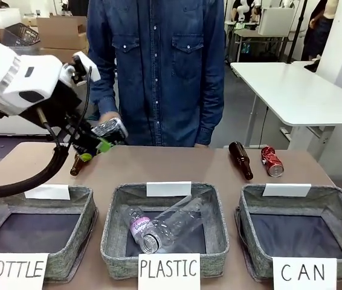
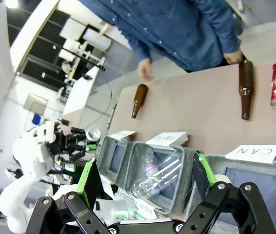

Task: Sort the can waste into the basket.
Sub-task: Pick up the can waste from the table and place it in the right Fabric basket.

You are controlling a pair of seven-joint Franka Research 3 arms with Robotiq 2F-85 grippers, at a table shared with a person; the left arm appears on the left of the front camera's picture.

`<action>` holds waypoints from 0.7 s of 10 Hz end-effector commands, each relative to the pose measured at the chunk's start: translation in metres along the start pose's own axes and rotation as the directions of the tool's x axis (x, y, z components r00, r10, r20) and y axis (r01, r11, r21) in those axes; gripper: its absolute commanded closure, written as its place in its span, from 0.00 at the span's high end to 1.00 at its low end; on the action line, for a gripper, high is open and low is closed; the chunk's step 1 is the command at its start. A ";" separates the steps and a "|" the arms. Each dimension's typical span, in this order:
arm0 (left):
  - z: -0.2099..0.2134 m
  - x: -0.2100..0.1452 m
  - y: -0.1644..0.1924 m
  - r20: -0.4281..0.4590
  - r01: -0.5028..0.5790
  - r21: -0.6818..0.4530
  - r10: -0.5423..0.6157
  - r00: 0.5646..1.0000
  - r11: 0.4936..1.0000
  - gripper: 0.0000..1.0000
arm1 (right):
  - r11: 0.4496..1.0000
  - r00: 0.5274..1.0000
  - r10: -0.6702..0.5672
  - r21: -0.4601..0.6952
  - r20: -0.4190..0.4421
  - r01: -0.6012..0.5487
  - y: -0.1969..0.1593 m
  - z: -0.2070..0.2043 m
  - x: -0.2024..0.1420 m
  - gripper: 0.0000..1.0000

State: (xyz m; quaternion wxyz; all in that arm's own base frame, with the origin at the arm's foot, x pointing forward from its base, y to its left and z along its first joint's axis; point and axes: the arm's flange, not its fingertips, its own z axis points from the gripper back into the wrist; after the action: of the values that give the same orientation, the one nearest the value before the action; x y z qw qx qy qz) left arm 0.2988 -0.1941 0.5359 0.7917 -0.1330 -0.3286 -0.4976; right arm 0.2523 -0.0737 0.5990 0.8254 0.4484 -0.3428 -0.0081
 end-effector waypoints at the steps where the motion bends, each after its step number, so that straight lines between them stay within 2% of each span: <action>1: -0.023 0.057 -0.028 0.252 0.289 -0.301 -0.216 0.943 0.909 0.39 | 0.981 0.999 0.036 -0.190 -0.021 -0.040 0.003 0.047 0.021 1.00; 2: -0.044 0.094 -0.058 0.346 0.393 -0.467 -0.245 0.906 0.792 0.39 | 0.946 0.999 0.045 -0.320 -0.003 -0.044 -0.002 0.096 0.035 1.00; 3: -0.072 0.124 -0.086 0.375 0.436 -0.548 -0.256 0.891 0.714 0.39 | 0.916 0.999 0.033 -0.402 0.037 -0.015 -0.013 0.134 0.040 1.00; 4: -0.103 0.149 -0.108 0.369 0.446 -0.546 -0.274 0.888 0.709 0.39 | 0.854 0.998 0.006 -0.520 0.056 0.025 -0.024 0.163 0.036 1.00; 5: -0.141 0.175 -0.127 0.355 0.452 -0.554 -0.293 0.888 0.699 0.39 | 0.852 0.996 -0.026 -0.519 0.088 0.068 -0.029 0.184 0.024 1.00; 6: -0.194 0.208 -0.150 0.332 0.421 -0.553 -0.273 0.903 0.719 0.39 | 0.857 0.991 -0.017 -0.509 0.130 0.082 -0.032 0.199 0.008 1.00; 7: -0.240 0.223 -0.169 0.278 0.341 -0.482 -0.228 0.933 0.807 0.39 | 0.860 0.994 0.042 -0.510 0.101 0.016 -0.025 0.183 0.025 1.00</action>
State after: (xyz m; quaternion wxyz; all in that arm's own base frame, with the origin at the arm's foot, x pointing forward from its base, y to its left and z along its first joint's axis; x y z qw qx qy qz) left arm 0.2809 -0.5143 0.4911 0.5628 -0.3819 -0.2626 -0.6845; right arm 0.1541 -0.2521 0.6566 0.8935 0.2023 -0.3764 -0.1383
